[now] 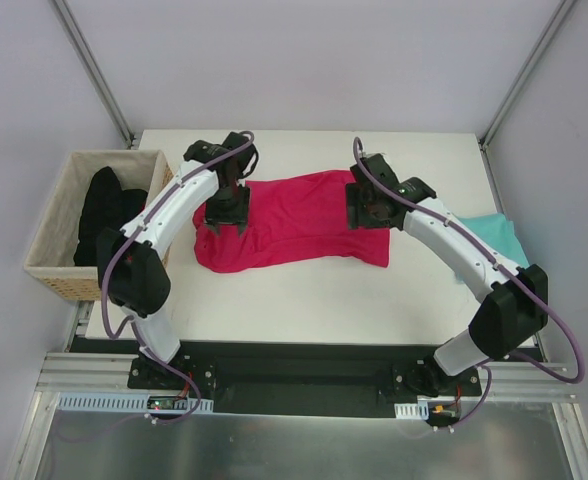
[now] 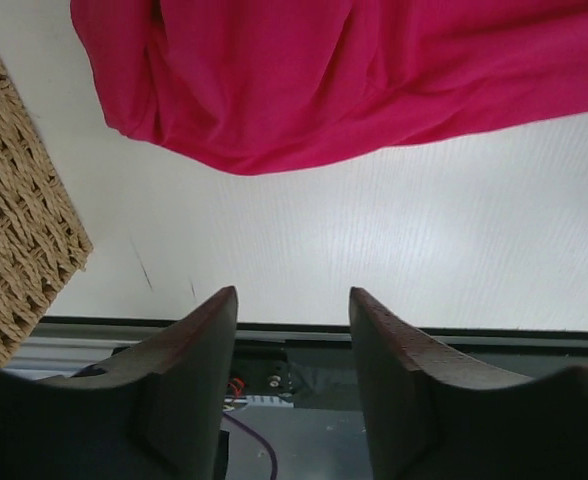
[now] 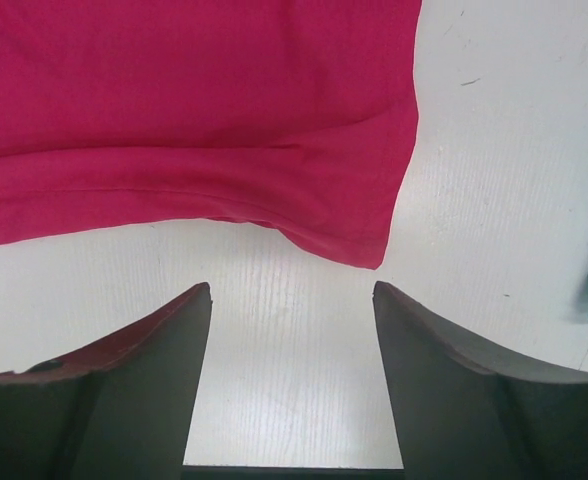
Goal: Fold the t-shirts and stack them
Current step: Flatten out the tshirt
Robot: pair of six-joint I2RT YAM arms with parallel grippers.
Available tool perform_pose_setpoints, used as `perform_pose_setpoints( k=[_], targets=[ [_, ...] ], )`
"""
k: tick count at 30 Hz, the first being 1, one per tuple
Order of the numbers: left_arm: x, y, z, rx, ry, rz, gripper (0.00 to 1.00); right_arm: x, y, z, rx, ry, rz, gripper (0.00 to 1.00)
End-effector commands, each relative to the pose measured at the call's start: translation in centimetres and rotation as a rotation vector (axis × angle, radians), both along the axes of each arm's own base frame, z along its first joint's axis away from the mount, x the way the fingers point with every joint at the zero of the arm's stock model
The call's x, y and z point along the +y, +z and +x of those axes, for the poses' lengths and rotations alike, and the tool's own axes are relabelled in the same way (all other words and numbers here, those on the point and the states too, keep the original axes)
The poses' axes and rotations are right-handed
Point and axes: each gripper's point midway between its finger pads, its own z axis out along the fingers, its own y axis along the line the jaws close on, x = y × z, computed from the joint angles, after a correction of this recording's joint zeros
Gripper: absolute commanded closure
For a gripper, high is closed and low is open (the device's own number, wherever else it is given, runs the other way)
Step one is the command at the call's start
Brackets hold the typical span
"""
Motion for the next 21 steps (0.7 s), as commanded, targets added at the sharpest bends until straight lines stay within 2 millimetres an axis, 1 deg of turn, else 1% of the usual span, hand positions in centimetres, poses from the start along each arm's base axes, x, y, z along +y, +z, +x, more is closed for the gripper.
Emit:
perform_pose_setpoints(
  k=[1,2,3,4,5,6,7,8,9,11,12,14,16,20,21],
  targets=[
    [0.0,-0.7,2.7,-0.026,0.058,0.047,0.47,0.8,2.8,1.1,-0.068,0.039,0.018,0.29],
    [0.0,-1.3,3.2,-0.012,0.054,0.050,0.44,0.9,3.2,1.3,-0.078,0.044,0.020,0.28],
    [-0.1,-1.0,4.1,-0.033,0.060,0.037,0.41,1.1,3.4,1.4,-0.080,0.048,0.026,0.27],
    [-0.4,-1.2,4.6,-0.031,0.059,0.016,0.40,1.2,3.5,1.4,-0.081,0.050,0.032,0.27],
    [-0.1,-1.9,5.4,-0.025,0.063,0.008,0.39,1.3,3.8,1.5,-0.088,0.051,0.038,0.26],
    [-0.1,-1.6,6.3,-0.039,0.071,-0.007,0.40,1.4,3.9,1.5,-0.088,0.049,0.042,0.26],
    [-0.1,-1.9,6.8,-0.038,0.068,-0.016,0.42,1.4,4.0,1.5,-0.091,0.048,0.042,0.26],
    [0.5,-2.5,7.6,-0.028,0.088,-0.019,0.46,1.3,4.3,1.5,-0.095,0.041,0.045,0.26],
    [0.6,-2.3,8.4,-0.041,0.095,-0.028,0.51,1.3,4.4,1.5,-0.098,0.040,0.045,0.26],
    [1.5,-3.0,9.3,-0.022,0.124,-0.040,0.52,0.9,4.6,1.4,-0.104,0.027,0.037,0.26],
    [1.8,-2.7,9.9,-0.037,0.133,-0.047,0.51,0.8,4.9,1.4,-0.111,0.024,0.034,0.26],
    [2.3,-3.2,10.4,-0.028,0.148,-0.047,0.49,0.5,5.0,1.4,-0.115,0.016,0.023,0.26],
    [2.9,-3.1,11.3,-0.039,0.163,-0.051,0.47,0.3,5.1,1.5,-0.115,0.010,0.012,0.26],
    [2.8,-3.9,12.7,-0.033,0.152,-0.067,0.46,0.7,5.1,2.0,-0.111,0.009,0.008,0.26],
    [2.7,-4.2,12.8,-0.027,0.148,-0.076,0.46,0.8,5.5,2.1,-0.112,0.012,0.013,0.26]
  ],
)
